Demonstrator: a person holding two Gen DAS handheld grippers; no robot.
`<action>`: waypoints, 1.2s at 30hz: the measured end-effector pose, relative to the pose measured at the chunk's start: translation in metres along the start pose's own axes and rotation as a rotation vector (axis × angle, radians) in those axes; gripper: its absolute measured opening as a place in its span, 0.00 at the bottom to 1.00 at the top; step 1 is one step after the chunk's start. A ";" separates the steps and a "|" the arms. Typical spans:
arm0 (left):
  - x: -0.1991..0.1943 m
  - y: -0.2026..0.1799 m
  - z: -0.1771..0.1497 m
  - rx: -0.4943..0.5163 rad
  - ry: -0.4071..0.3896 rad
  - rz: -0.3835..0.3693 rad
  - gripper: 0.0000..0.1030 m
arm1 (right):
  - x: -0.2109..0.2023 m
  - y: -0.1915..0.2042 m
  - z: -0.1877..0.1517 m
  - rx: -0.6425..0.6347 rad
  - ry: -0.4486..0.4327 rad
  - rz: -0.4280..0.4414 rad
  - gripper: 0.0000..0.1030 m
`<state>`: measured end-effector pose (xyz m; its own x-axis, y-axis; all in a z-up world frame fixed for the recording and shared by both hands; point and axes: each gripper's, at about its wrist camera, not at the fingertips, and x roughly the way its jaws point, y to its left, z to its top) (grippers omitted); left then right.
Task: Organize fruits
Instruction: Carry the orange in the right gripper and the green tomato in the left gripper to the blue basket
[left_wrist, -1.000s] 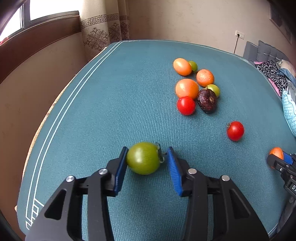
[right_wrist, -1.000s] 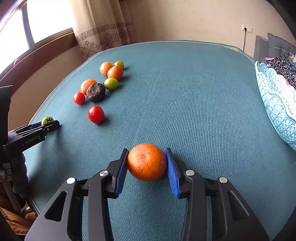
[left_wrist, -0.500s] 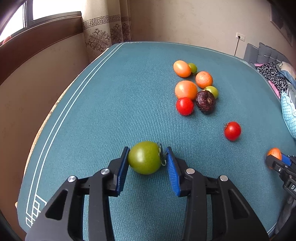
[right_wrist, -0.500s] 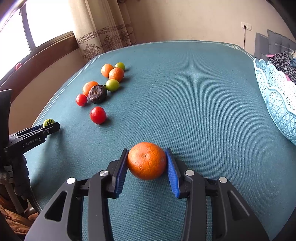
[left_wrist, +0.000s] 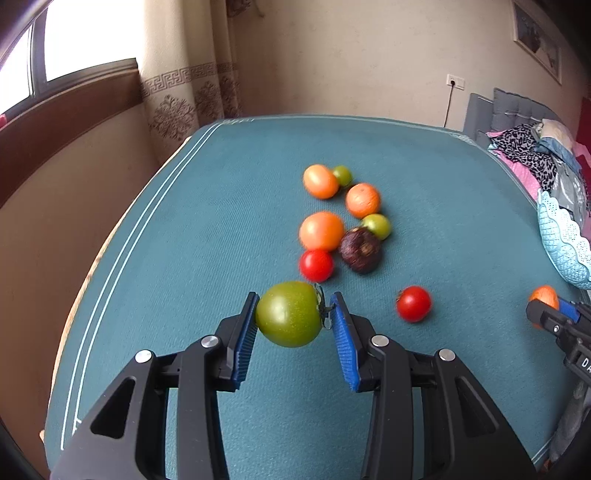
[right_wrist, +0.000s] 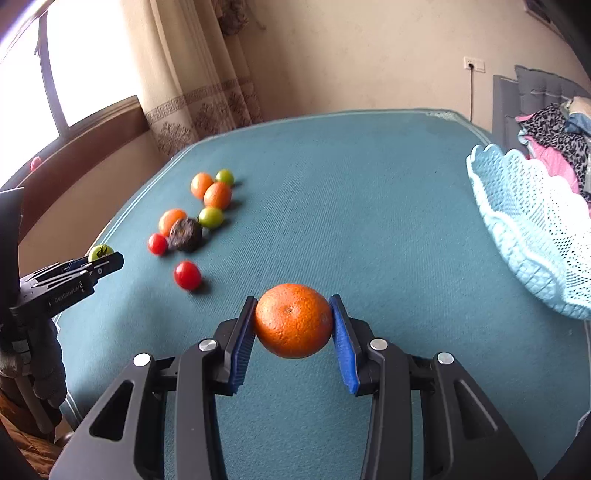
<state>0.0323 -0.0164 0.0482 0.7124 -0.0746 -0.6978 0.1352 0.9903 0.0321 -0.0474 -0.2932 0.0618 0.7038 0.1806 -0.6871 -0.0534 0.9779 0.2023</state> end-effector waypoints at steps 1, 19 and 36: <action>-0.002 -0.004 0.003 0.008 -0.008 -0.004 0.39 | -0.003 -0.002 0.002 0.003 -0.010 -0.004 0.39; -0.038 -0.116 0.066 0.181 -0.160 -0.172 0.39 | -0.081 -0.101 0.038 0.140 -0.251 -0.194 0.39; -0.029 -0.251 0.079 0.350 -0.166 -0.390 0.39 | -0.084 -0.191 0.018 0.326 -0.226 -0.353 0.39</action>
<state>0.0321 -0.2720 0.1175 0.6590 -0.4739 -0.5841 0.6118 0.7894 0.0498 -0.0837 -0.4968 0.0939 0.7760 -0.2166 -0.5923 0.4127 0.8846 0.2171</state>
